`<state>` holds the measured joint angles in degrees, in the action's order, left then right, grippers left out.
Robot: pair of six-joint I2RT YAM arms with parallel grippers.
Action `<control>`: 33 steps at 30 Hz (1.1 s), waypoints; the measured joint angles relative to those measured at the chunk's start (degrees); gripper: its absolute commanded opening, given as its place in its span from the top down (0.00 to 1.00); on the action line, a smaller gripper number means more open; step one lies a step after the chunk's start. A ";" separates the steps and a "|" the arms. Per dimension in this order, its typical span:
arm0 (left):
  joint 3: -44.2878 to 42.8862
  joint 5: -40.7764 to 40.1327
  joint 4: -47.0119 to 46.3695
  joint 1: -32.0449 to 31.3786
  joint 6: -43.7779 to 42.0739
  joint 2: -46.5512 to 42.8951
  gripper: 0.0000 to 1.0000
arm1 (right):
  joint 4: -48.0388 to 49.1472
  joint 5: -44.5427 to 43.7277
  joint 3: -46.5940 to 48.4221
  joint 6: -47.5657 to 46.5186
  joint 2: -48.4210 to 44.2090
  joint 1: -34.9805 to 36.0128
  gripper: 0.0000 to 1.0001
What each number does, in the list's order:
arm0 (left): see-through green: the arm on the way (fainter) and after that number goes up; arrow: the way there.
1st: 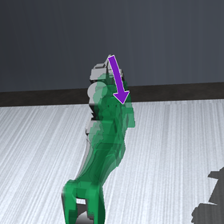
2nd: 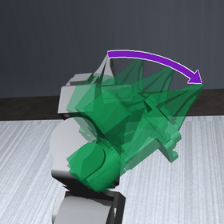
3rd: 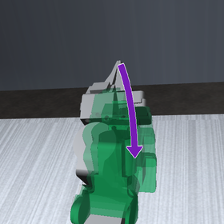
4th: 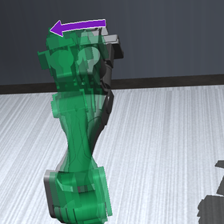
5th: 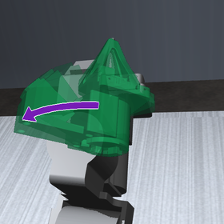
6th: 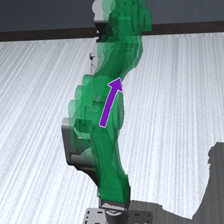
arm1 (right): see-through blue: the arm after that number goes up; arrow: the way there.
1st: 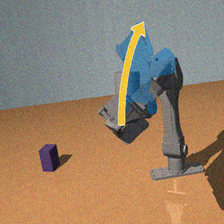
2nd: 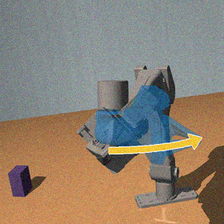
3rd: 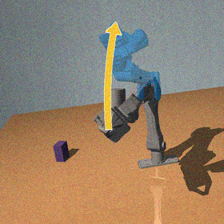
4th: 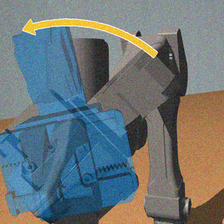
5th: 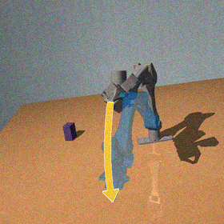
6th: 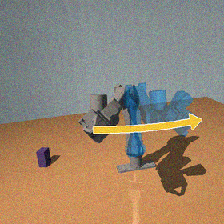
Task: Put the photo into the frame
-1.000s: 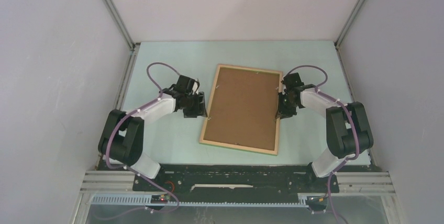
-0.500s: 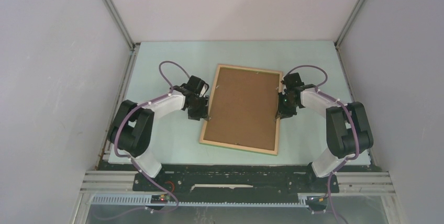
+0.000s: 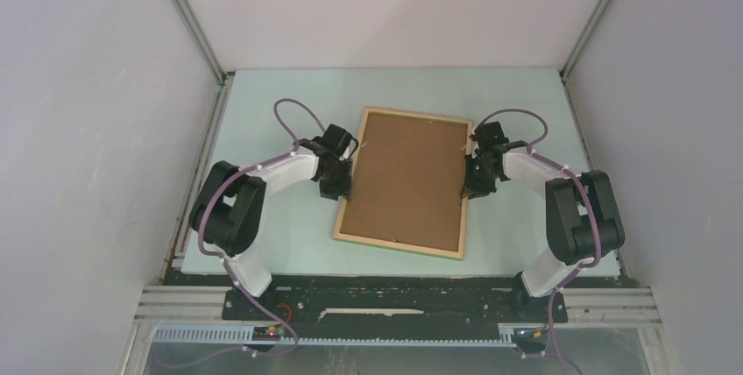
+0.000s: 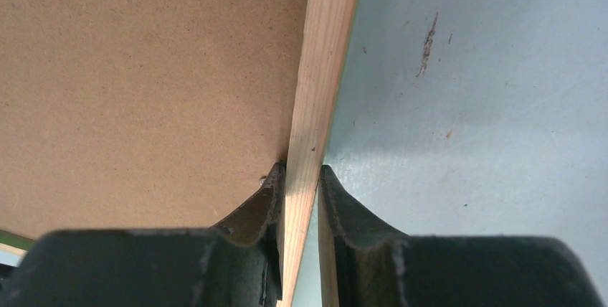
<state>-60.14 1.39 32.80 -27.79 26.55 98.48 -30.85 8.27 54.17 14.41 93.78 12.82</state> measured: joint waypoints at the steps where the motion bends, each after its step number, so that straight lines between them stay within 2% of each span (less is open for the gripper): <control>1: -0.79 -0.92 0.90 -0.35 0.04 0.48 0.63 | 0.07 0.00 0.00 0.00 0.02 0.02 1.00; 4: -2.14 -4.98 2.23 -2.12 0.02 1.14 0.65 | 0.28 0.20 0.02 0.00 0.11 0.13 1.00; 7: -2.23 -9.75 2.36 -4.26 0.44 1.14 0.71 | 0.22 0.13 0.11 0.00 0.13 0.26 1.00; 13: -1.42 -21.53 1.18 -8.24 3.87 0.74 0.74 | 0.76 -0.09 0.13 0.11 0.28 1.05 1.00; 18: 3.61 -27.65 -4.57 -8.57 6.05 -2.34 0.66 | 2.01 0.52 0.26 0.68 0.66 2.29 1.00; 21: 6.32 -26.71 -6.58 -8.37 5.97 -4.72 0.56 | 2.36 0.68 0.33 0.83 0.79 2.58 1.00; 25: 7.02 -21.38 -5.66 -7.02 5.88 -7.37 0.41 | 1.97 0.35 0.33 0.81 0.79 2.40 1.00; 33: 10.69 -6.84 -7.15 -1.36 5.97 -15.10 0.27 | 1.86 0.42 0.35 0.79 0.76 2.25 1.00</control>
<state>-49.45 -5.45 25.65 -29.15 32.51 83.37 -28.99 8.69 54.52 15.20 94.54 15.07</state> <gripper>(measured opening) 0.698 0.242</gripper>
